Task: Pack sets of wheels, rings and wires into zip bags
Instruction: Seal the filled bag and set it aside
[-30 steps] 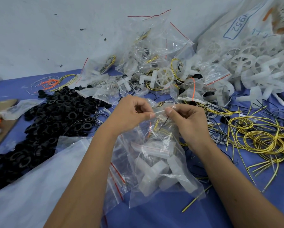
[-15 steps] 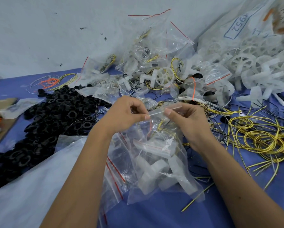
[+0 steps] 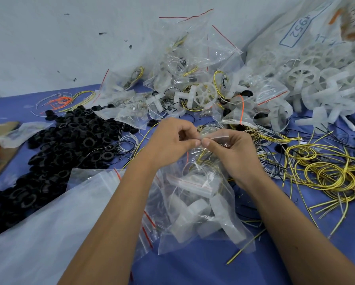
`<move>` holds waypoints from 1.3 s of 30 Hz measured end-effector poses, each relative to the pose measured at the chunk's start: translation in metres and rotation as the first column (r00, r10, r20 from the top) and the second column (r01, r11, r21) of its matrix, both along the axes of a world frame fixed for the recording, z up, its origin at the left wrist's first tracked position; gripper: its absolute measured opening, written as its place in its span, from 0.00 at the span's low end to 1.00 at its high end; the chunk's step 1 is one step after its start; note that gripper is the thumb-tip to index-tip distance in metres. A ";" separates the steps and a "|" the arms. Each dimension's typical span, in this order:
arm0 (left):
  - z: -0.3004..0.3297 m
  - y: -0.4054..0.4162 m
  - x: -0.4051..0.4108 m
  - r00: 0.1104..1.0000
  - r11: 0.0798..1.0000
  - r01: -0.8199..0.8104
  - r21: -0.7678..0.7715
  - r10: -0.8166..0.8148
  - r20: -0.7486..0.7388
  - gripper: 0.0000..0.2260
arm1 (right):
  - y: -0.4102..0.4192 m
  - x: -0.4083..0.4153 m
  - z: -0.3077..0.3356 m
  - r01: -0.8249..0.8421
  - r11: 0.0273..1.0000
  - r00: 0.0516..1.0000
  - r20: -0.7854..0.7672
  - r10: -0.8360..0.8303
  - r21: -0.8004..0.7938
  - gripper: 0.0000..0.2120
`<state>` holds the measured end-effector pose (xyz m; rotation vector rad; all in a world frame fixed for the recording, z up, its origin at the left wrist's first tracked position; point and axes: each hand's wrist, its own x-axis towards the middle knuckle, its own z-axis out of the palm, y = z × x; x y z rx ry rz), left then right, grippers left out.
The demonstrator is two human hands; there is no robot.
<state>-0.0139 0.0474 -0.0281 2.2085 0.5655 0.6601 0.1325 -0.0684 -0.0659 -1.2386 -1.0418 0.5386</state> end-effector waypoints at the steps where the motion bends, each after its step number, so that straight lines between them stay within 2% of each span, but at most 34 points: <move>1: 0.000 0.000 0.000 1.000 1.000 -0.005 -0.002 0.005 -0.004 0.08 | 0.000 0.000 0.000 -0.002 1.000 1.000 -0.007 0.002 -0.008 0.01; 7: 0.000 0.006 -0.006 0.999 1.000 -0.025 -0.018 0.025 -0.022 0.06 | 0.000 -0.001 0.000 0.021 1.000 1.000 -0.021 -0.020 0.009 0.05; 15: -0.003 0.012 -0.011 0.997 1.000 -0.023 -0.002 0.023 -0.073 0.09 | -0.001 -0.001 0.000 0.044 0.999 0.999 0.008 -0.044 -0.028 0.05; 22: -0.007 0.023 -0.027 0.996 0.995 -0.081 -0.052 0.079 -0.045 0.03 | -0.001 0.000 0.003 0.106 0.993 0.994 -0.029 -0.107 -0.050 0.05; 24: -0.007 0.023 -0.028 0.996 0.996 -0.081 -0.033 0.080 -0.038 0.04 | -0.001 0.000 0.002 0.111 0.992 0.994 0.017 -0.110 -0.054 0.06; 26: -0.006 0.021 -0.025 0.996 0.998 -0.070 -0.003 0.070 -0.060 0.05 | -0.002 0.001 0.000 0.194 0.979 0.966 0.185 -0.179 -0.064 0.04; 27: -0.006 0.019 -0.023 0.996 0.998 -0.061 0.016 0.062 -0.071 0.06 | -0.002 0.002 -0.001 0.268 0.962 0.906 0.353 -0.232 -0.056 0.05; 28: -0.004 0.018 -0.021 0.995 0.998 -0.052 0.036 0.055 -0.081 0.06 | -0.002 0.003 -0.001 0.327 0.944 0.808 0.528 -0.262 -0.032 0.08; 30: -0.001 0.013 -0.016 0.996 0.997 -0.023 0.072 0.030 -0.087 0.07 | -0.003 0.004 -0.002 0.353 0.935 0.651 0.712 -0.264 0.025 0.10; 31: -0.001 0.012 -0.015 0.997 0.997 -0.014 0.077 0.020 -0.077 0.07 | -0.002 0.004 -0.002 0.349 0.937 0.626 0.735 -0.260 0.034 0.07; 33: 0.000 0.012 -0.016 0.998 0.998 -0.049 0.047 0.051 -0.045 0.05 | -0.002 0.005 -0.002 0.345 0.938 0.643 0.717 -0.268 0.041 0.03; 36: -0.001 0.021 -0.027 0.989 0.980 -0.140 -0.143 0.145 0.024 0.07 | -0.002 0.009 -0.003 0.344 0.938 0.729 0.620 -0.289 0.033 0.03; 39: -0.003 0.029 -0.038 0.982 0.956 -0.144 -0.254 0.169 0.079 0.05 | -0.002 0.008 -0.002 0.342 0.940 0.748 0.605 -0.272 0.000 0.03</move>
